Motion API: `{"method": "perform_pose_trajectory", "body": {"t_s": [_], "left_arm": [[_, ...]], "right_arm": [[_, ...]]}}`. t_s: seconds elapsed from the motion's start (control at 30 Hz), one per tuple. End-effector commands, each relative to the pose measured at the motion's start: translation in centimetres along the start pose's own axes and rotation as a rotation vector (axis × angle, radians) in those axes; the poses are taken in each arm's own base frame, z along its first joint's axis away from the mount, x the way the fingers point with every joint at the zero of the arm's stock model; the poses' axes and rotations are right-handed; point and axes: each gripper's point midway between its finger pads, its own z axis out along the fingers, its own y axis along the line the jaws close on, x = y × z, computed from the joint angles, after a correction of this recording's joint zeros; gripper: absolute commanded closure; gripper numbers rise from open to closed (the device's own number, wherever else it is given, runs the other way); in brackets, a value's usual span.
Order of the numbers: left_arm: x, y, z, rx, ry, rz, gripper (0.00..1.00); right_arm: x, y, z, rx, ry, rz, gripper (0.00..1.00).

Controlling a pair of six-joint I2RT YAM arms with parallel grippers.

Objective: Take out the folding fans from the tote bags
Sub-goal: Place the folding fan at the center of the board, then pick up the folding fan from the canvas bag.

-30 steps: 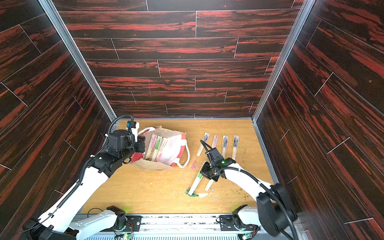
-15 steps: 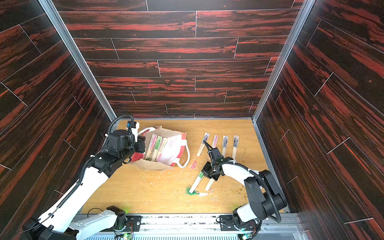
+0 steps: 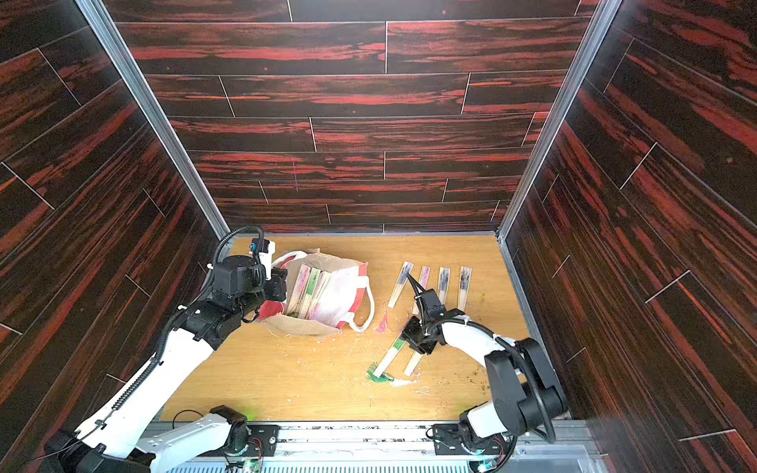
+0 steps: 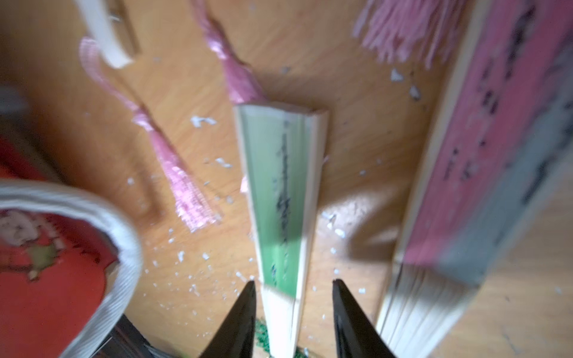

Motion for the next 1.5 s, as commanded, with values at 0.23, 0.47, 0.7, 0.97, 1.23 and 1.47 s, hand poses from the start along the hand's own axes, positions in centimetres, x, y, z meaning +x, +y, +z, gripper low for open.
{"method": "perform_pose_trajectory", "body": {"t_s": [0.23, 0.47, 0.7, 0.97, 1.23, 1.47], "left_arm": [[-3.9, -1.5, -1.4, 0.062, -0.077, 0.101, 1.00], [-5.1, -3.0, -1.3, 0.131, -0.088, 0.123, 1.00], [-5.3, -4.2, -0.7, 0.156, -0.067, 0.131, 1.00], [-4.5, -5.1, -0.4, 0.156, -0.041, 0.158, 1.00], [-3.9, -5.6, -0.4, 0.173, -0.038, 0.162, 1.00], [-3.8, -6.2, -1.1, 0.206, -0.050, 0.173, 1.00]], "right_arm": [[0.8, 9.9, -9.3, -0.270, -0.269, -0.350, 0.58], [6.1, 19.0, -10.7, -0.420, -0.367, -0.690, 0.58], [12.3, 24.2, -6.8, -0.451, -0.349, -0.918, 0.61], [15.9, 23.2, -3.0, -0.427, -0.277, -0.971, 0.61], [16.0, 21.8, 2.6, -0.272, -0.187, -0.950, 0.61], [13.7, 20.9, 6.5, -0.201, -0.117, -0.799, 0.64]]}}
